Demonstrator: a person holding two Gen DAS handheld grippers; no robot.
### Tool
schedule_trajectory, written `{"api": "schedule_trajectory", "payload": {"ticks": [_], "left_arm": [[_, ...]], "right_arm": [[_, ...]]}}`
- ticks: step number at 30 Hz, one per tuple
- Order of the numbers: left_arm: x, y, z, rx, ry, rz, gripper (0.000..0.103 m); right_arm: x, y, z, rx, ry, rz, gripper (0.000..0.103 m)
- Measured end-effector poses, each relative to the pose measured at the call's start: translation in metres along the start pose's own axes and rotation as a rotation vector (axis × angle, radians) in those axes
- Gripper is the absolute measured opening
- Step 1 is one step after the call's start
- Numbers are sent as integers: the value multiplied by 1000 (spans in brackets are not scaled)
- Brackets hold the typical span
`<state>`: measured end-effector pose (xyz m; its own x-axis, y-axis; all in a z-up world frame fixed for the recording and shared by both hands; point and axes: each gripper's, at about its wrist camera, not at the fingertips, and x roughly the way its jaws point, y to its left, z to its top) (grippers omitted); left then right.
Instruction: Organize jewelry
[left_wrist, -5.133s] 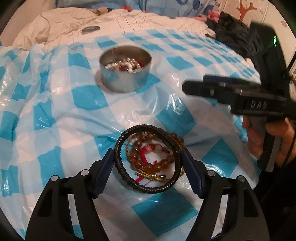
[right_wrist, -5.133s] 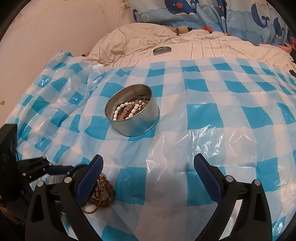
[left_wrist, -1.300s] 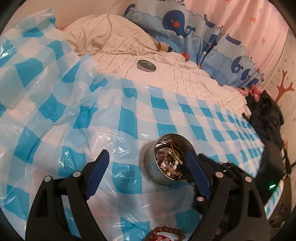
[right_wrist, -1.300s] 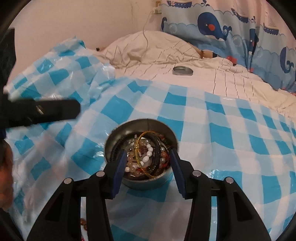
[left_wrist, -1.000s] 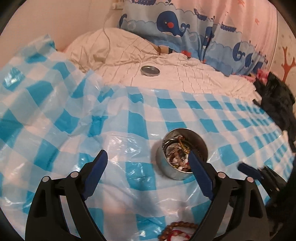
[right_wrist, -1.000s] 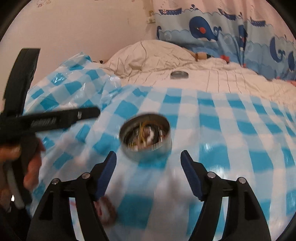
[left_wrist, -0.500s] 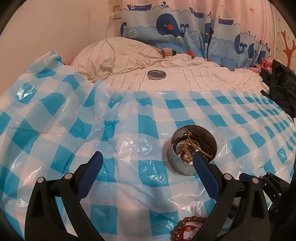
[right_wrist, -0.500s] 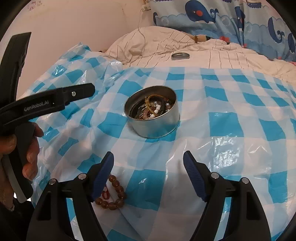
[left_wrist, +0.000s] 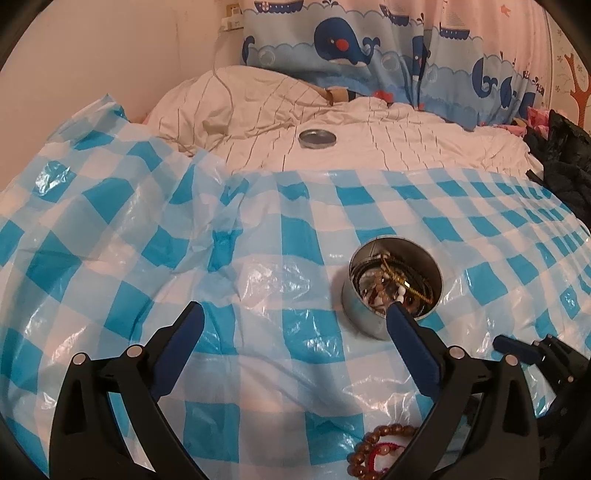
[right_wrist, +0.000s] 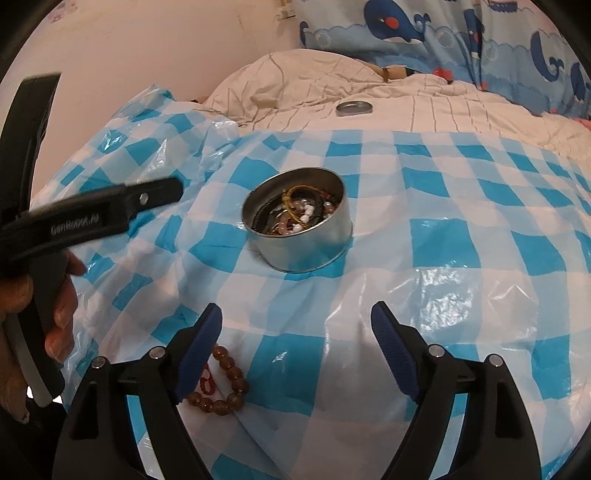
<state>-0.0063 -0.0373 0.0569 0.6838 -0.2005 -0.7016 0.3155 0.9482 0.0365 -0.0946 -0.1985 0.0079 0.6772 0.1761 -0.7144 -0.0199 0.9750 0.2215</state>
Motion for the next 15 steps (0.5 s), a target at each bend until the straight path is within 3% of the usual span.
{"api": "schedule_trajectory", "payload": {"ticks": [5, 15], "left_arm": [[1, 2, -12, -3, 47, -12, 95], [-4, 13, -21, -5, 62, 14, 95]], "right_arm": [[-6, -8, 2, 39, -3, 3, 84], [3, -4, -3, 23, 28, -1, 84]]}}
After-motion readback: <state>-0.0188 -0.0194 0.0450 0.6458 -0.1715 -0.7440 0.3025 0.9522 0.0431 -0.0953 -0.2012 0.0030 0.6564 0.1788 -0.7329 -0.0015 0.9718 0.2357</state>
